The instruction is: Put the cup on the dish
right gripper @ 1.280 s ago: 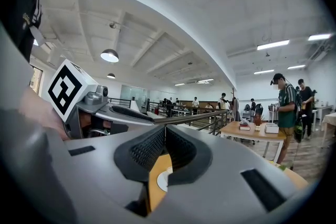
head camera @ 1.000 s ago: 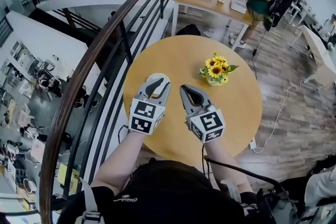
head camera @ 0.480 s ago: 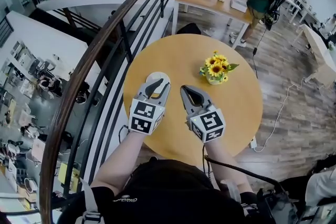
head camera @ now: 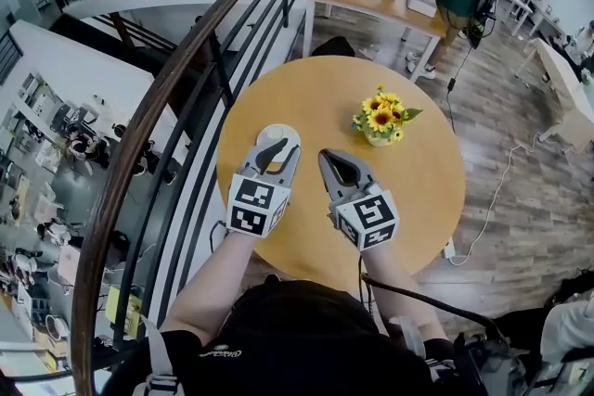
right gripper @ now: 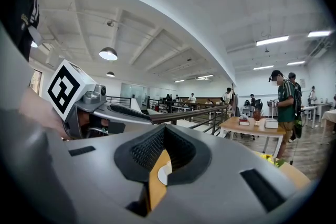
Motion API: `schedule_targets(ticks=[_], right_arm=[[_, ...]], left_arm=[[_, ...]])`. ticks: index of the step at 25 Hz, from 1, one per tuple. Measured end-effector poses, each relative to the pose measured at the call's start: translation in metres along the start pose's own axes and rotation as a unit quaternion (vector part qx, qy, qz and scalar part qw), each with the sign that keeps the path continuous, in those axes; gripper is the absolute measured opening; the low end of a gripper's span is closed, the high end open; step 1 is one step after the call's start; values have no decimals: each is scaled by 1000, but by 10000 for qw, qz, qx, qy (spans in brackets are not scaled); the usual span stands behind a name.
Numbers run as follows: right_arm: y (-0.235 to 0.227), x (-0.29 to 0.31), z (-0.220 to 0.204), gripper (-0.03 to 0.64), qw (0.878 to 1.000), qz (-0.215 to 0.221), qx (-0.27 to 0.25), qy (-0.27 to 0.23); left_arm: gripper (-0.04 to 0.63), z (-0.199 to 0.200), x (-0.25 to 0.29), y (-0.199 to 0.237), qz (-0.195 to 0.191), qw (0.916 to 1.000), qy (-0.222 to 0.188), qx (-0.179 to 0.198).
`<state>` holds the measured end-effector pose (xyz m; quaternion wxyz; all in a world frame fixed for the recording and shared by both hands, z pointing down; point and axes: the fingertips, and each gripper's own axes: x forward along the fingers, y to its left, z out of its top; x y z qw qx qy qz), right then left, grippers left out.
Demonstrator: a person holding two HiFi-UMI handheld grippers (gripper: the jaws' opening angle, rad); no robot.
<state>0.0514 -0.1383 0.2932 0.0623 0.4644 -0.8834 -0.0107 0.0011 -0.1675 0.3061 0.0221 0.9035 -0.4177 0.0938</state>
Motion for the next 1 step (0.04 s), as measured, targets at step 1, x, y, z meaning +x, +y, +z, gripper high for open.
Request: schedule_targets(ticks=[1], right_arm=[[0, 0, -1, 6, 10000, 10, 1, 4]], left_arm=[[95, -1, 1, 0, -1, 10000, 1, 0]])
